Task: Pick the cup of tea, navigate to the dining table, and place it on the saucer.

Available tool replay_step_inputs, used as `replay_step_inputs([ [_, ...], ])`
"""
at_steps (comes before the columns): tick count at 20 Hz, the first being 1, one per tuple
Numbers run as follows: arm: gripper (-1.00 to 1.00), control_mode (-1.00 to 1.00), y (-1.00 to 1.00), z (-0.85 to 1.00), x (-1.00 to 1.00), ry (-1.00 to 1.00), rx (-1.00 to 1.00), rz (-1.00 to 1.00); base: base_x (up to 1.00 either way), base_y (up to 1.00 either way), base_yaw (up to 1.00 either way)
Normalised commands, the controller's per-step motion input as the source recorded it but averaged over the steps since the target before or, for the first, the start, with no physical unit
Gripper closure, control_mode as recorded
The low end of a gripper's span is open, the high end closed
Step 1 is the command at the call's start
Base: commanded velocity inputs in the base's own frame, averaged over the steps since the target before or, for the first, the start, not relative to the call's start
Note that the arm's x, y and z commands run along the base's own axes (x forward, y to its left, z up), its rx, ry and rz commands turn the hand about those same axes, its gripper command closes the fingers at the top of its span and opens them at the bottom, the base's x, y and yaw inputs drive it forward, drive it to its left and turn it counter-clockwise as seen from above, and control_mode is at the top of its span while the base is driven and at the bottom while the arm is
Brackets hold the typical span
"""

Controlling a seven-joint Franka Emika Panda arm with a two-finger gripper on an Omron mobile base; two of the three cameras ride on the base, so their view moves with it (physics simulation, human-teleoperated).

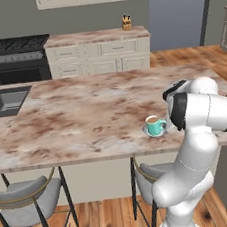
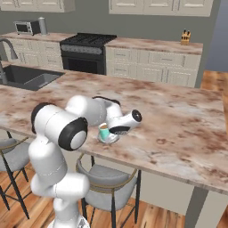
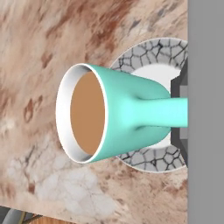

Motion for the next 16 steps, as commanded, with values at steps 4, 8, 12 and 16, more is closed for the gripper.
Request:
replay_step_inputs([
  [4, 1.00, -1.00, -0.10, 0.00, 0.06, 0.00, 0.00, 0.00, 0.00, 0.00, 0.00],
  [8, 1.00, -1.00, -0.06, 0.00, 0.00, -0.02, 0.00, 0.00, 0.00, 0.00, 0.00],
  [12, 1.00, -1.00, 0.00, -0.01, 0.00, -0.01, 0.00, 0.00, 0.00, 0.00, 0.00],
  [16, -1.00, -1.00, 0.06, -0.06, 0.00, 0.00, 0.00, 0.00, 0.00, 0.00, 0.00],
])
